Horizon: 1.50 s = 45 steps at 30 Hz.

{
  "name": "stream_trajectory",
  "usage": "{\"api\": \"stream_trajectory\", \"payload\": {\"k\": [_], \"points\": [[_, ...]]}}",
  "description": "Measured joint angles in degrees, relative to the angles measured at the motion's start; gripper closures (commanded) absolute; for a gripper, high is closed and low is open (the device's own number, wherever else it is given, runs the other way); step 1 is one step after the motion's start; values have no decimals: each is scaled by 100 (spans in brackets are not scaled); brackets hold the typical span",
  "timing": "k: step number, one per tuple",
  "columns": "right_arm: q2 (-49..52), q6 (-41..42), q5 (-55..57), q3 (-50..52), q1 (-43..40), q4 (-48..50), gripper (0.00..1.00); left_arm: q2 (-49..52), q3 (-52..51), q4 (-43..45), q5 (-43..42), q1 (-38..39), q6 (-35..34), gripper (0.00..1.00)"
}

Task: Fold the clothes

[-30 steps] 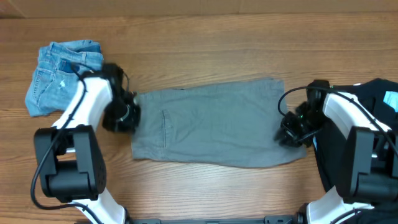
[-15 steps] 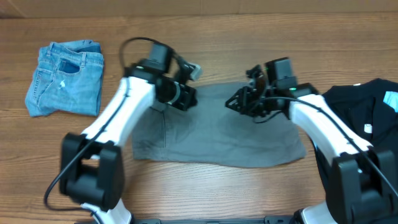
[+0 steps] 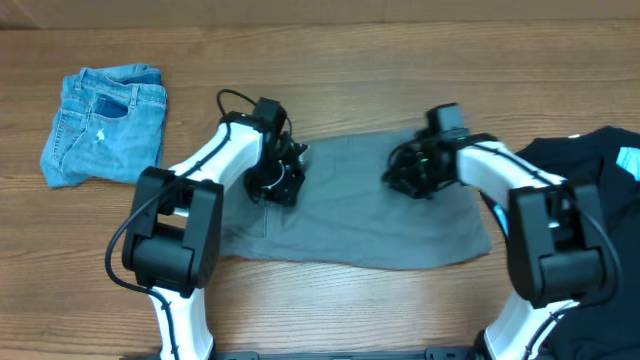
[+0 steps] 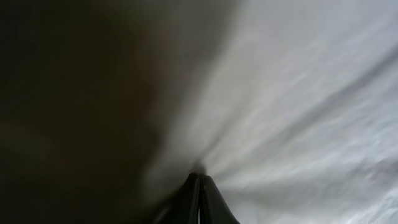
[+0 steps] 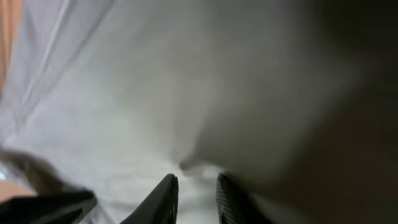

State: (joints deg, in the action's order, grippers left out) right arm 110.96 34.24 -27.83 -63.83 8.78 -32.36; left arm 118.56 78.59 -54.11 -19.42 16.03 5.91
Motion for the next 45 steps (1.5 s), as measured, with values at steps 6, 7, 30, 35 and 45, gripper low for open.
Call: {"api": "stream_trajectory", "payload": {"k": [6,7,30,35,45], "points": [[-87,-96,247,-103,-1375,-1244,84,0,101,-483,66,-649,2,96],[-94,-107,254,-114,-1523,-1364,84,0,151,-597,109,-767,4,96],[-2151,-1733,-201,20,-267,-2428,68,-1471,245,-1259,-251,-2247,68,18],[-2017,-1458,177,20,407,-2245,78,-1403,-911,46,-551,-2247,44,14],[-1088,-1333,452,20,931,-2076,83,-1388,-1998,1648,-1187,-2258,-514,32]]}}
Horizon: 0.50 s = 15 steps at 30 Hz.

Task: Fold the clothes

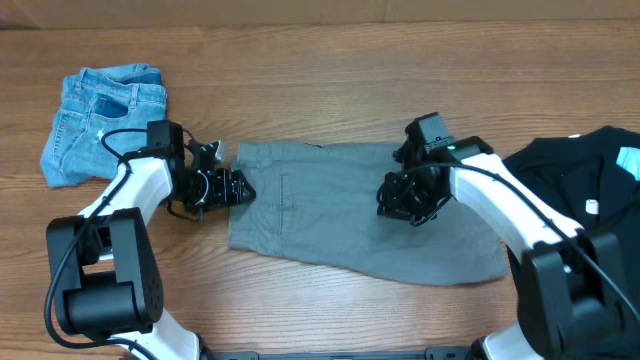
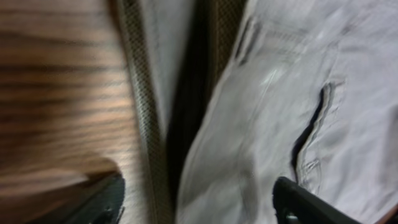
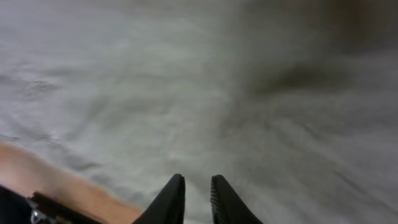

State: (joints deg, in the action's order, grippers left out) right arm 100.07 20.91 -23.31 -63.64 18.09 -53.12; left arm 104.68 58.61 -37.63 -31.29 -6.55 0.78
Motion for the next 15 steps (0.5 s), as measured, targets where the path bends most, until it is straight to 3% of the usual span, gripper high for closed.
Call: {"api": "stream_trajectory", "payload": {"k": [6,11,14,15], "points": [[420,4,28,13,2,-4,83,129,-142,291,-415,22,-133,46],[420,4,28,13,0,7,83,339,-131,455,-664,210,-208,71],[420,4,37,13,2,7,84,496,-129,614,-839,341,-216,96],[420,4,39,13,2,4,86,546,-133,649,-927,380,-236,96]]}}
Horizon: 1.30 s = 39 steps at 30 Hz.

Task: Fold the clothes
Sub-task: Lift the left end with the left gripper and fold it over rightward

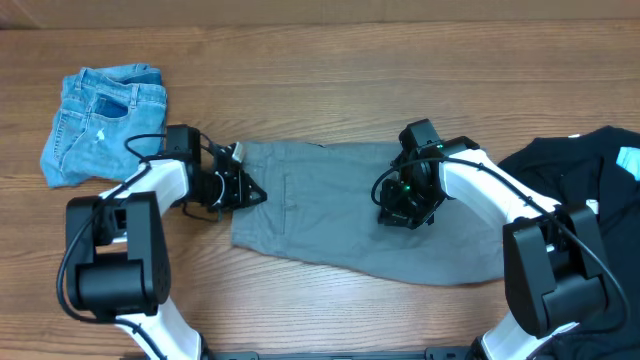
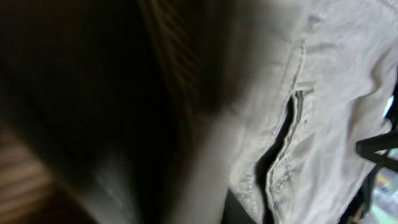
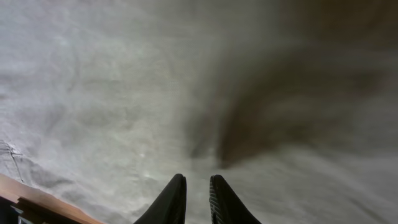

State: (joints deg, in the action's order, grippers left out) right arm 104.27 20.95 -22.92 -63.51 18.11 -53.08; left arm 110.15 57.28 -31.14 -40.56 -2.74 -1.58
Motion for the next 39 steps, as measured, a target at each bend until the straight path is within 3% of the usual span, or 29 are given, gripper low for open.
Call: {"api": "stream_trajectory", "payload": {"k": [6,9,14,19,21,28,39], "points": [[0,4,92,4,-13,-168,89,50,68,-463,-22,-7,2,96],[-13,0,181,9,-179,-374,89,24,409,-1620,435,-275,76,96],[-632,-2,280,15,-894,-461,89,-511,2251,-3624,1598,-1075,365,96],[-1241,-24,286,15,-1580,-605,88,-953,3869,-4562,2096,-1110,494,96],[-1294,-61,297,15,-1838,-699,88,-1054,4297,-4645,2221,-872,496,96],[-1294,-155,302,15,-1926,-804,88,-997,4148,-4511,2492,437,81,96],[-1294,-282,302,15,-1926,-793,88,-946,2924,-3414,3224,2465,-1687,89]]}}
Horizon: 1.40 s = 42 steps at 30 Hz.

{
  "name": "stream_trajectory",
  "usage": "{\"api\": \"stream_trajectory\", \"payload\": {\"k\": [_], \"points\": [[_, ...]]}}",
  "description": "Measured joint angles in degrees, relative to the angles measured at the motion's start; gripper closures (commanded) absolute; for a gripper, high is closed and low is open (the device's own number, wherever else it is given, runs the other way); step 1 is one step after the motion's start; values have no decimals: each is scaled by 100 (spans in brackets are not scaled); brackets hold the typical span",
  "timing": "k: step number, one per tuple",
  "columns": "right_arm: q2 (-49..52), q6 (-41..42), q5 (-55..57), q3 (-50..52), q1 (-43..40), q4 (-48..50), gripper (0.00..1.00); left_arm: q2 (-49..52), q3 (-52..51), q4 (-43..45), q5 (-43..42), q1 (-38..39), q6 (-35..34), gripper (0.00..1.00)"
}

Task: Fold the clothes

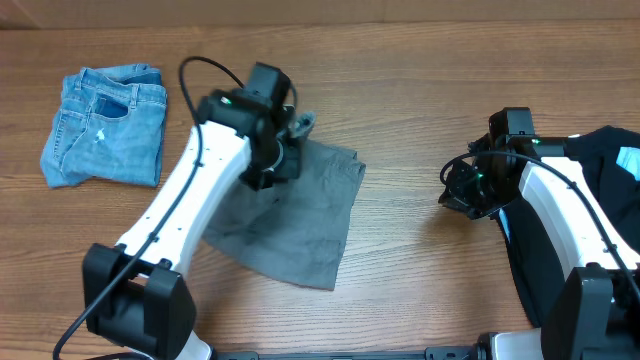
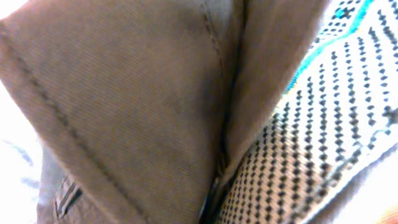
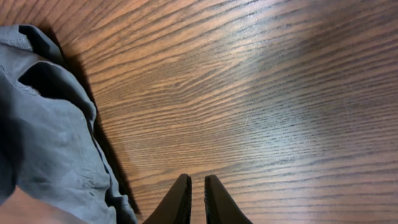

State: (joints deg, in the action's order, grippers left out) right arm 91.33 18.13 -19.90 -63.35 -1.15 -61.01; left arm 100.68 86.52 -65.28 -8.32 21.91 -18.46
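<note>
The grey shorts [image 1: 290, 225] hang from my left gripper [image 1: 283, 150], which is shut on their waistband end and holds it above the table. The rest drapes down to the lower left in a slanted heap. In the left wrist view the shorts' fabric [image 2: 124, 99] and dotted lining [image 2: 311, 124] fill the frame, and my left gripper [image 2: 211, 208] barely shows. My right gripper [image 1: 452, 192] sits apart to the right, low over bare wood. Its fingers [image 3: 180, 193] are almost together with nothing between them. A grey cloth edge [image 3: 43, 124] shows at the left.
Folded blue jeans [image 1: 105, 125] lie at the back left. A black garment [image 1: 580, 220] with a light blue patch lies at the right edge, under my right arm. The wooden table [image 1: 420, 280] shows between the shorts and the black garment.
The shorts lay flat, with my left gripper at their left waistband and my right one on their right part. Now the left holds the waistband raised further right; the right is off the cloth.
At first both grippers pressed on the spread shorts, left and right of the middle. Then my left gripper stood open at the left waistband while the right stayed on the cloth. After that the left was at the waistband, and now it holds it lifted, the shorts bunched.
</note>
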Motion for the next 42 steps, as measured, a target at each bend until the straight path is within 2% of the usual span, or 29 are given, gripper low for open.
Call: {"api": "stream_trajectory", "payload": {"k": [5,9,10,12,13,14,15,17,19,25,26,30,34,37,42], "points": [[0,-15,-2,0,0,7,87,7,-682,564,72,389,-588,87],[0,-20,0,0,0,48,87,11,-824,619,87,444,-824,87],[0,-15,-2,0,0,87,87,11,-828,621,83,442,-850,84],[0,-17,-2,0,0,164,87,11,-828,625,44,442,-883,76],[0,-17,0,2,0,170,87,11,-828,645,0,442,-911,68],[0,-20,0,4,0,175,87,11,-828,664,-28,442,-922,54],[0,-17,0,4,0,175,87,11,-828,664,-55,442,-966,44],[0,-15,0,4,0,173,87,11,-828,669,-140,444,-1043,38],[0,-17,0,4,0,144,87,11,-828,688,-267,444,-1102,44],[0,-76,2,7,0,92,83,28,-448,118,-741,66,-905,44],[0,-151,0,7,0,90,83,28,-219,-57,-789,-125,-809,47],[0,-446,-90,7,17,96,82,28,415,-315,-824,-728,-330,72],[0,-970,-769,9,286,227,69,28,413,-354,-811,-1045,59,74],[0,-1143,-1220,11,841,538,44,28,101,-374,-756,-1060,245,75],[0,-555,-1259,17,2192,1355,38,28,-940,-103,-723,-1049,372,80]]}}
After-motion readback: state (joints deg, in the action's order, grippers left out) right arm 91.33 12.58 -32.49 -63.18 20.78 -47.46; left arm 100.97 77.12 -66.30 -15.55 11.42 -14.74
